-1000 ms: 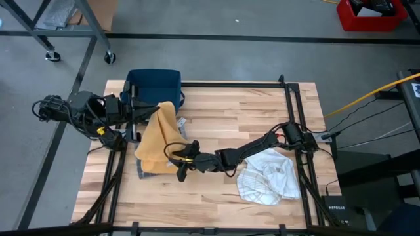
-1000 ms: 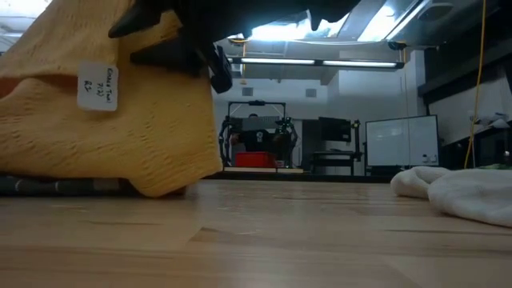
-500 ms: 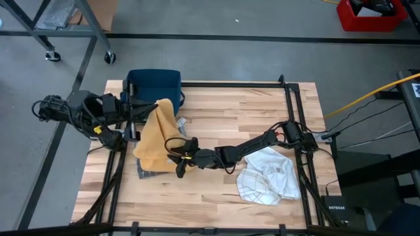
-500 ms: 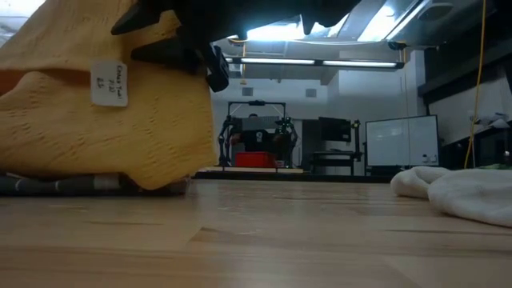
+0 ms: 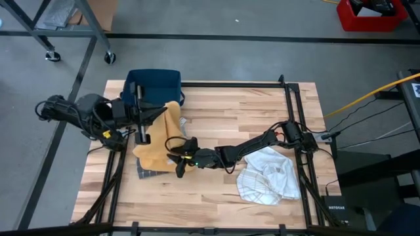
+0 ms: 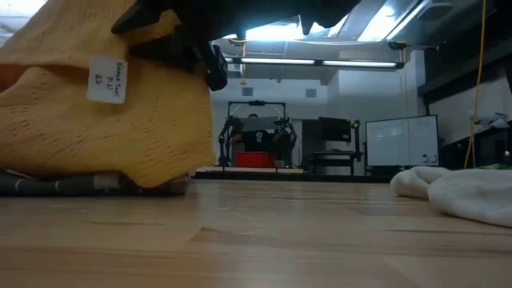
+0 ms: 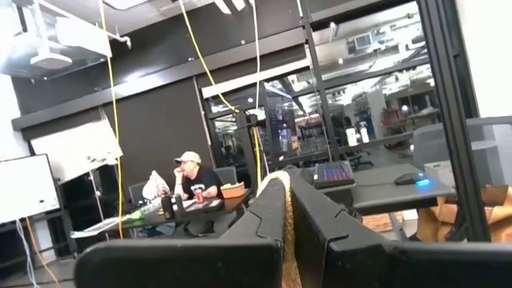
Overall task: Fold towel
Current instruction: Fold the yellow towel
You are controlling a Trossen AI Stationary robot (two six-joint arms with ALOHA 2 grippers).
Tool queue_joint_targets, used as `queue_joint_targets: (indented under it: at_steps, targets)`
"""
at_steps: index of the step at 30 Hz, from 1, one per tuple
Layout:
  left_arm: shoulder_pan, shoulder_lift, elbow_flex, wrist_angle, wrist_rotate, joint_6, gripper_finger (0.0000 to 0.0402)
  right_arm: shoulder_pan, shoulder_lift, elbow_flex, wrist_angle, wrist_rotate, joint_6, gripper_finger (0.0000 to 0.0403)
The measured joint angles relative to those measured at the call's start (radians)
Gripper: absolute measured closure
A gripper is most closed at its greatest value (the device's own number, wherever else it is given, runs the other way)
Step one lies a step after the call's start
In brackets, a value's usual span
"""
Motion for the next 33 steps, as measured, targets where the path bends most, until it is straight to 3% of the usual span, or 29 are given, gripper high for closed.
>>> queue_joint_targets:
  at_steps: [7, 9, 21, 33]
  targets:
    - [0.000, -0.007, 0.000, 0.007, 0.000, 0.004, 0.0401, 0.000, 0.000, 0.000, 0.001, 0.000, -0.004, 0.0374]
    - [-0.001, -0.010, 0.000, 0.006, 0.000, 0.027, 0.0401, 0.002, 0.000, 0.000, 0.001, 0.000, -0.022, 0.0392]
    - [0.000, -0.046, 0.000, -0.011, -0.003, 0.080, 0.0401, 0.017, -0.026, 0.000, 0.036, 0.041, -0.055, 0.0394]
    - [0.000, -0.072, 0.000, -0.010, -0.044, 0.263, 0.0401, 0.100, -0.260, 0.000, -0.314, 0.339, -0.192, 0.0399]
